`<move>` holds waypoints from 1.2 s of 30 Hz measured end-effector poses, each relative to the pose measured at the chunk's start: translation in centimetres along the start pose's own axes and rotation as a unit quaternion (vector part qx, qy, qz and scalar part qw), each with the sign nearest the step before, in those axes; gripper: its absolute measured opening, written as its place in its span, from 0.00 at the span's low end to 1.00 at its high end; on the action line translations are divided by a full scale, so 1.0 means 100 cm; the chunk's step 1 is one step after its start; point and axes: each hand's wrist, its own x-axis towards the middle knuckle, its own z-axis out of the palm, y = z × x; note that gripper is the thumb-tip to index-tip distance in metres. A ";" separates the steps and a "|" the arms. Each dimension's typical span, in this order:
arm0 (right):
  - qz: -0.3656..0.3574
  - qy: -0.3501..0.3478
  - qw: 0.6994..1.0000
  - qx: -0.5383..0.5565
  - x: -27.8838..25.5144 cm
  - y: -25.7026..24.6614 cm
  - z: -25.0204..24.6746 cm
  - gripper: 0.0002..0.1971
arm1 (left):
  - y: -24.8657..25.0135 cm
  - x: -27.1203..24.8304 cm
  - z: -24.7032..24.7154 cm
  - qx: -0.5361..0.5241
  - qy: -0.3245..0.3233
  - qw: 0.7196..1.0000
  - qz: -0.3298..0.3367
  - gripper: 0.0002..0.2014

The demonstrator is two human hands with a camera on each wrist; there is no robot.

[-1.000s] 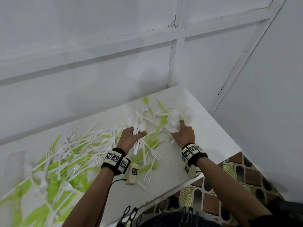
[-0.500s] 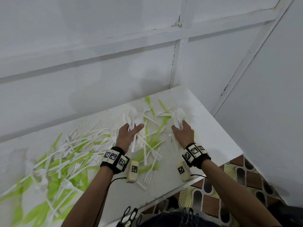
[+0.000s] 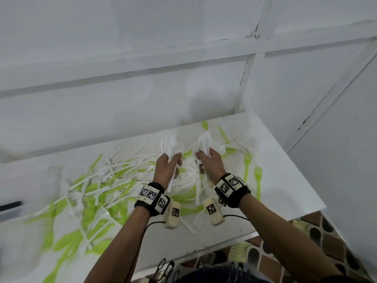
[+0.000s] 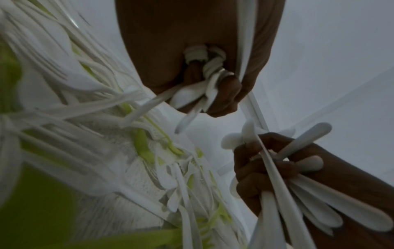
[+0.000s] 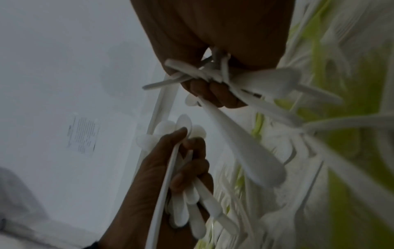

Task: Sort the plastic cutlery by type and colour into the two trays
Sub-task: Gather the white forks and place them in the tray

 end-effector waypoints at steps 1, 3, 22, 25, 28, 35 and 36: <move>-0.001 -0.011 1.000 0.001 -0.003 -0.002 0.009 0.05 | 0.001 -0.001 -0.004 0.004 0.002 1.000 0.003 0.15; -0.011 -0.030 0.999 -0.007 -0.009 -0.003 0.026 0.08 | 0.002 -0.004 -0.014 0.016 -0.002 1.000 0.024 0.14; -0.034 -0.102 0.994 -0.015 -0.041 0.006 0.117 0.08 | -0.002 -0.021 -0.098 0.120 0.003 0.992 0.042 0.19; -0.067 -0.105 0.992 -0.029 -0.046 0.010 0.130 0.07 | -0.008 -0.015 -0.111 0.095 0.057 0.993 0.037 0.18; -0.091 -0.101 0.989 -0.063 -0.050 0.014 0.137 0.04 | -0.012 -0.009 -0.128 0.041 0.105 0.993 0.027 0.17; -0.126 -0.114 0.983 -0.064 -0.067 0.004 0.158 0.07 | -0.009 -0.004 -0.149 0.015 0.050 0.998 0.030 0.26; -0.128 -0.118 0.982 -0.068 -0.068 0.003 0.161 0.07 | -0.010 -0.004 -0.151 0.005 0.034 0.999 0.032 0.32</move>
